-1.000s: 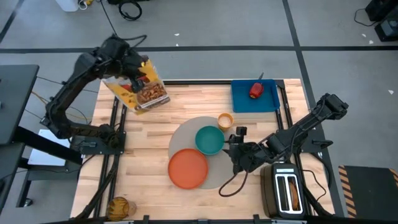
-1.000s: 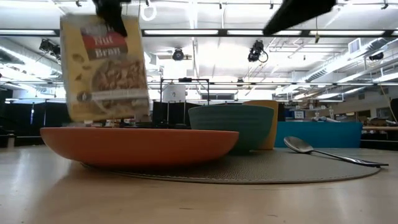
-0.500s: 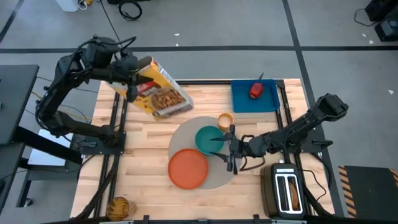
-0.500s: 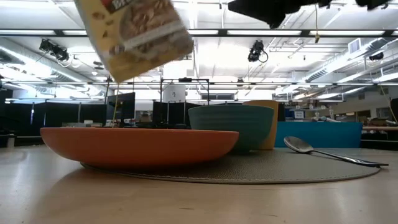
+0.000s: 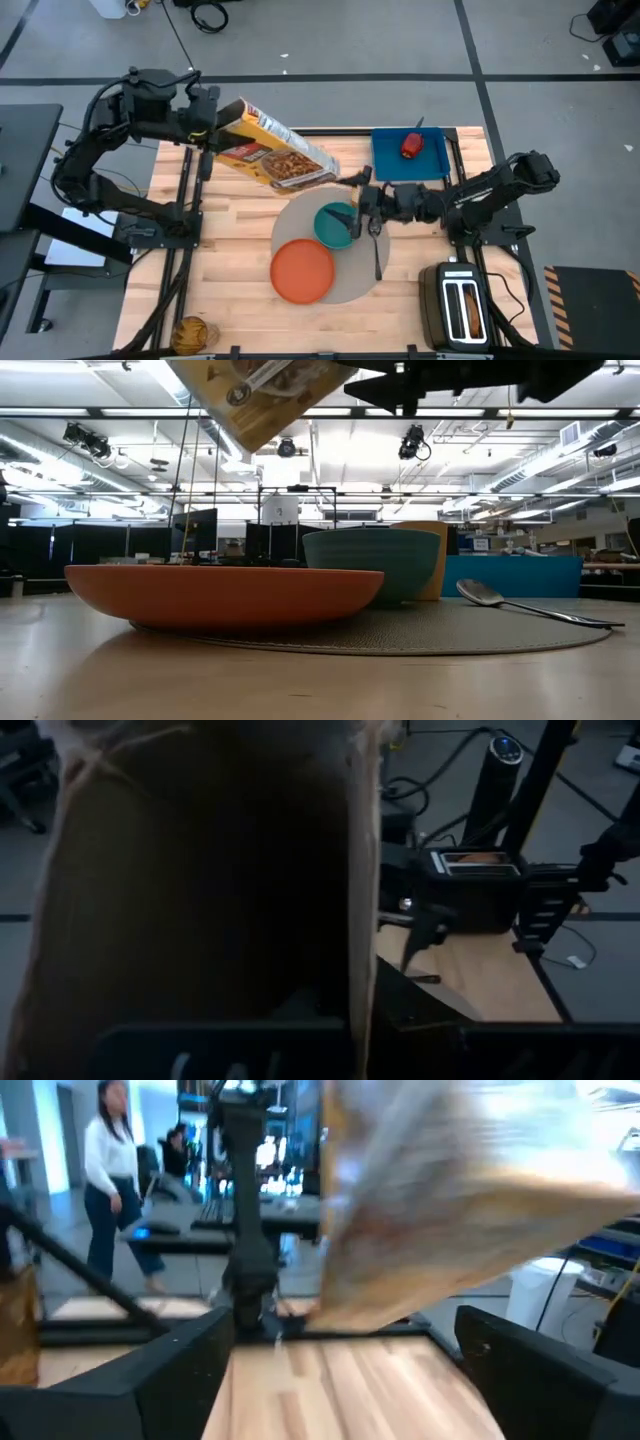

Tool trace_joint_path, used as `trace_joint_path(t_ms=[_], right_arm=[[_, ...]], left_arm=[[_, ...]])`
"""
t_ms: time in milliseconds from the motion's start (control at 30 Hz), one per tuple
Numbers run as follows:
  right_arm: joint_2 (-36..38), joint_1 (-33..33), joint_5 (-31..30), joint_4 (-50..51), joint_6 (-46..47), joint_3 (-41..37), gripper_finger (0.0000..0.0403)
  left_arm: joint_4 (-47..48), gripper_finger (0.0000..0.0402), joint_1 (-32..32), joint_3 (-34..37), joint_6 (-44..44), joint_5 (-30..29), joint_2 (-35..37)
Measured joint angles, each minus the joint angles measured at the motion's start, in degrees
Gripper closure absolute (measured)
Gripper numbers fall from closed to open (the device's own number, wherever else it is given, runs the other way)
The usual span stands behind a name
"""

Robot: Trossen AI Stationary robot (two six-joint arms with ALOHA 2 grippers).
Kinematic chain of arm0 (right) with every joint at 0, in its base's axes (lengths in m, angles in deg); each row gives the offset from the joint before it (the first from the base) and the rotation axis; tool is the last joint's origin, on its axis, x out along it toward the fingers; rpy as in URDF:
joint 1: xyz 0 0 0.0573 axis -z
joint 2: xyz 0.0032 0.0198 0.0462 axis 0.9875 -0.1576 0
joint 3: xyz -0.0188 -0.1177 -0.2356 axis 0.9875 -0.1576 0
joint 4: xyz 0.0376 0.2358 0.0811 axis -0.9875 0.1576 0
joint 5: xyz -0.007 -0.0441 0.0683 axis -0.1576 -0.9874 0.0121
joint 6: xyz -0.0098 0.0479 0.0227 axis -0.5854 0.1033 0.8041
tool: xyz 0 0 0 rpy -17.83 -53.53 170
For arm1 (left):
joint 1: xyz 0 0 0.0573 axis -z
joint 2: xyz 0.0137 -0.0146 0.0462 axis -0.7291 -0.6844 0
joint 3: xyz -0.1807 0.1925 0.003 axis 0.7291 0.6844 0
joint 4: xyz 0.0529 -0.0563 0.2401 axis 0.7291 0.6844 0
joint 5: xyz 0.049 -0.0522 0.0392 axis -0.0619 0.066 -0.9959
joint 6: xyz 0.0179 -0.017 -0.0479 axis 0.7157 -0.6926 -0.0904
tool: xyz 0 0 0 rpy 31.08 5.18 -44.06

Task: Arrange a breakfast setting
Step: Pour the cereal from the cereal box into a bowl

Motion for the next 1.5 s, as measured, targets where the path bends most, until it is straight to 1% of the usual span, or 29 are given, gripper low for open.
trace_joint_path(t_ms=[100, 233, 367, 733, 767, 833, 1000, 1067, 1100, 1233, 1367, 1500], right_arm=[[0.0, 2.6, 4.2, -1.9, 2.3, 0.1, 0.0005], [0.0, 4.6, 11.2, -5.5, 4.4, 0.1, 0.0010], [0.0, 5.0, 14.9, -9.2, 4.3, 0.1, 0.0010], [0.0, 5.1, 24.6, -12.5, 4.4, 0.2, 0.0009], [0.0, 5.0, 24.8, -13.5, 4.4, 0.2, 0.0009], [0.0, 5.0, 22.7, -16.1, 4.4, 0.2, 0.0009], [0.0, 5.0, 12.5, -22.2, 4.4, 0.2, 0.0010], [0.0, 5.0, 9.4, -23.3, 4.3, 0.2, 0.0013], [0.0, 5.1, 8.8, -23.6, 4.4, 0.2, 0.0017], [0.0, 5.5, 9.1, -25.8, 5.0, 0.2, 0.0047], [0.0, 5.5, 11.3, -26.6, 5.0, 0.2, 0.0082], [0.0, 5.6, 13.8, -26.7, 4.7, 0.2, 0.0104]], left_arm=[[-0.9, 0.0397, 1.2, 0.0, -0.2, 0.0, -0.1], [-3.7, 0.0397, 2.3, 0.0, -1.0, 0.3, -0.1], [-5.5, 0.0397, 3.1, 0.0, -1.4, 0.0, -0.1], [-6.9, 0.0396, 3.4, 0.0, -1.5, -0.3, -0.1], [-6.9, 0.0396, 3.4, 0.0, -1.5, -0.3, -0.1], [-6.8, 0.0397, 3.4, 0.1, -1.4, -0.3, -0.1], [-11.7, 0.0397, 3.3, 2.6, -1.5, -0.9, -0.1], [-14.5, 0.0397, 3.3, 4.2, -1.7, -0.5, -0.1], [-15.4, 0.0397, 3.3, 4.7, -1.7, 0.4, -0.2], [-16.2, 0.0397, 3.3, 5.2, -1.9, 2.3, -0.7], [-16.4, 0.0397, 3.7, 5.2, -3.3, 3.9, -1.7], [-17.2, 0.0397, 4.4, 5.2, -4.4, 4.8, -2.6]])
